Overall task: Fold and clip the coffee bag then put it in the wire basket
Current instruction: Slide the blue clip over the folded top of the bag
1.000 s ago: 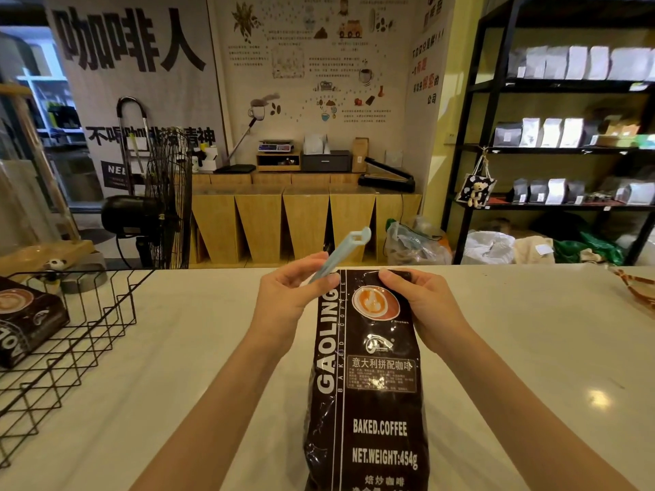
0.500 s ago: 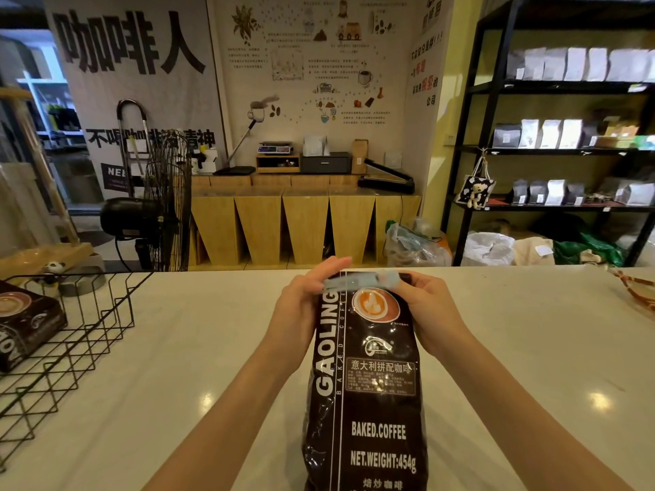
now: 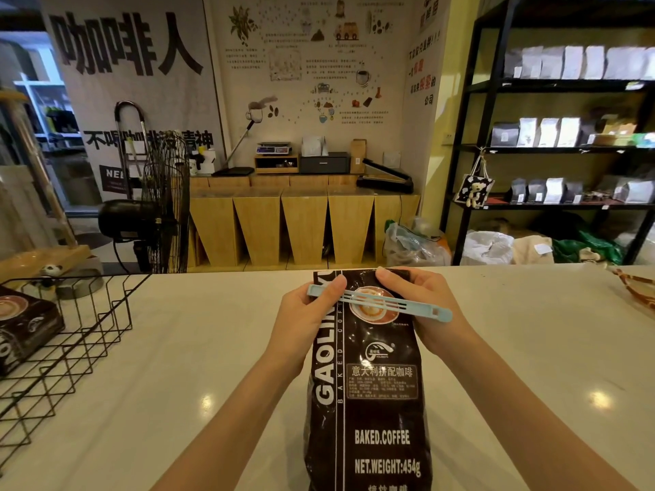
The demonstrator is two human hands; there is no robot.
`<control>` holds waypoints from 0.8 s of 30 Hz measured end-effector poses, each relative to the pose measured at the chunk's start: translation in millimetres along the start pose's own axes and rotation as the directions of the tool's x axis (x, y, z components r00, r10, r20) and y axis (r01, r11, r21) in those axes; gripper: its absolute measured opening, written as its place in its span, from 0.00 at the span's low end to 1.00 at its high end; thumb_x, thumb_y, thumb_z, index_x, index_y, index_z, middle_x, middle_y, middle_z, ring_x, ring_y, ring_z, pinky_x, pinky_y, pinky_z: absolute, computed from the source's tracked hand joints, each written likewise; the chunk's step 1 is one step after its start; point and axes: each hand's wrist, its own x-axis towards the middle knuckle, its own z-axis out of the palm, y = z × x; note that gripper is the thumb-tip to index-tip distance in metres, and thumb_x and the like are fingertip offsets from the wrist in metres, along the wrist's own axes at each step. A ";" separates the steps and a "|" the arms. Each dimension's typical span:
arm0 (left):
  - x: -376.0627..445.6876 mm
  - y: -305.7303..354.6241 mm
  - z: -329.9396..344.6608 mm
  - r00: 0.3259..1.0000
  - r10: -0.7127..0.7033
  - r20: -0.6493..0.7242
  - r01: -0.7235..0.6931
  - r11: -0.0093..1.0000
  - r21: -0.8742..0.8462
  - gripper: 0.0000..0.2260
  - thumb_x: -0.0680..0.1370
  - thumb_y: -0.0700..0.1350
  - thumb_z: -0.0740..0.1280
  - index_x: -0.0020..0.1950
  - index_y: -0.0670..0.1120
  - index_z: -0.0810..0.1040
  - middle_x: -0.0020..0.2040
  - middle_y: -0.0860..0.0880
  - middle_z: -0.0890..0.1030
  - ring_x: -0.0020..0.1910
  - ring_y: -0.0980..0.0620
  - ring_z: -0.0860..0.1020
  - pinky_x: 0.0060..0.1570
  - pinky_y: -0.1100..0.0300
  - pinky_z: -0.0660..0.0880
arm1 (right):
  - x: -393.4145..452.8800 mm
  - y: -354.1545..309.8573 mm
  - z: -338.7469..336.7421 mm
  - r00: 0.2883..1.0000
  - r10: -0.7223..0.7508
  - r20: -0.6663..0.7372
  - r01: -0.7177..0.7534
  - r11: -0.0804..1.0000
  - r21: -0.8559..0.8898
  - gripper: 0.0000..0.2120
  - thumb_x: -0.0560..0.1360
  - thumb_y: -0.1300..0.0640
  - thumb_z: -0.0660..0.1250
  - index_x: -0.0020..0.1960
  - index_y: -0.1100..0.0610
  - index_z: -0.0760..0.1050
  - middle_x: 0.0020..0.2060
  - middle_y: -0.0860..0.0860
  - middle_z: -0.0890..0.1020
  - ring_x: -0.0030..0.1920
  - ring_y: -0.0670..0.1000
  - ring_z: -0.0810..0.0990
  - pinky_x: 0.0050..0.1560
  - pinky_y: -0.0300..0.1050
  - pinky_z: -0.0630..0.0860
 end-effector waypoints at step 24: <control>-2.7 13.9 -1.1 0.994 0.099 0.036 -0.095 0.990 -0.106 0.12 0.61 0.50 0.70 0.40 0.44 0.79 0.32 0.47 0.84 0.31 0.50 0.83 0.32 0.61 0.80 | -6.4 -26.2 -9.4 0.967 -0.160 0.197 0.221 0.915 -0.338 0.09 0.67 0.42 0.68 0.47 0.40 0.78 0.67 0.45 0.72 0.65 0.47 0.71 0.67 0.52 0.67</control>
